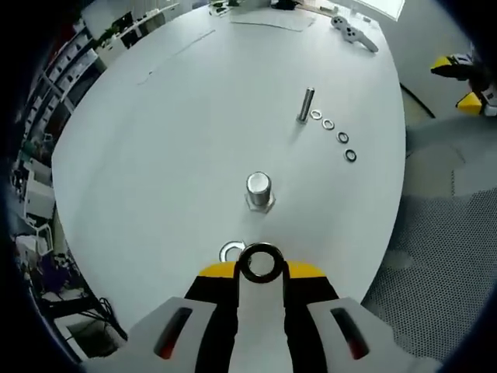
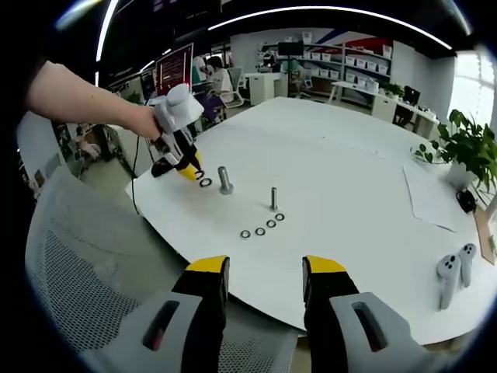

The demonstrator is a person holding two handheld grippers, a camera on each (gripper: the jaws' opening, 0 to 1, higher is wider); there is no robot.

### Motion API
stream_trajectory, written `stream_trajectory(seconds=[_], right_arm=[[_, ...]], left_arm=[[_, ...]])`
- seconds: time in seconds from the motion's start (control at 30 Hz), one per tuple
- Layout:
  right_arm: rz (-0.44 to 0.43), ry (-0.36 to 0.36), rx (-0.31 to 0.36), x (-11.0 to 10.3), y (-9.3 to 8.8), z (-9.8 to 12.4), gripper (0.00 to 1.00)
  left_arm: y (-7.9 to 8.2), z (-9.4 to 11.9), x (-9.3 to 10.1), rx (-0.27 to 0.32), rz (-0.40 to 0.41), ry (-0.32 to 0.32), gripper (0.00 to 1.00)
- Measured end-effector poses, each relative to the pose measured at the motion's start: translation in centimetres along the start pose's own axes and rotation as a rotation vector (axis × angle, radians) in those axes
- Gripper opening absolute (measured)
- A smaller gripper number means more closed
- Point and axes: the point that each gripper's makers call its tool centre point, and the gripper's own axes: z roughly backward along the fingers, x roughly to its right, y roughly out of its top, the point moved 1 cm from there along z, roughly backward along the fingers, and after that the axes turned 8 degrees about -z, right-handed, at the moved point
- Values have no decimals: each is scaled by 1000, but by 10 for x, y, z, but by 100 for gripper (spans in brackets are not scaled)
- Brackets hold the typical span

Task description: Place the washer onto the threaded stud by aligning its center hole with the stud, sliding it down to the base, and recovering from edge contact or off-axis alignment until the washer reaches the visible bottom stop.

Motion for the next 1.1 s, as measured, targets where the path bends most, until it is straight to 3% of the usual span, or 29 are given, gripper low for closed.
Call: stream_trajectory(seconds=[0.33,0.63,1.1], right_arm=[[-2,1,4,0,0,1,40],[-8,0,8,0,1,1,40],[-11,5,16,0,2,2,40]], left_arm=[[30,11,-5,33,-16,-13,19],[49,8,-7,59,-31,-9,19],[56,-5,-6,17,-62,-16,19]])
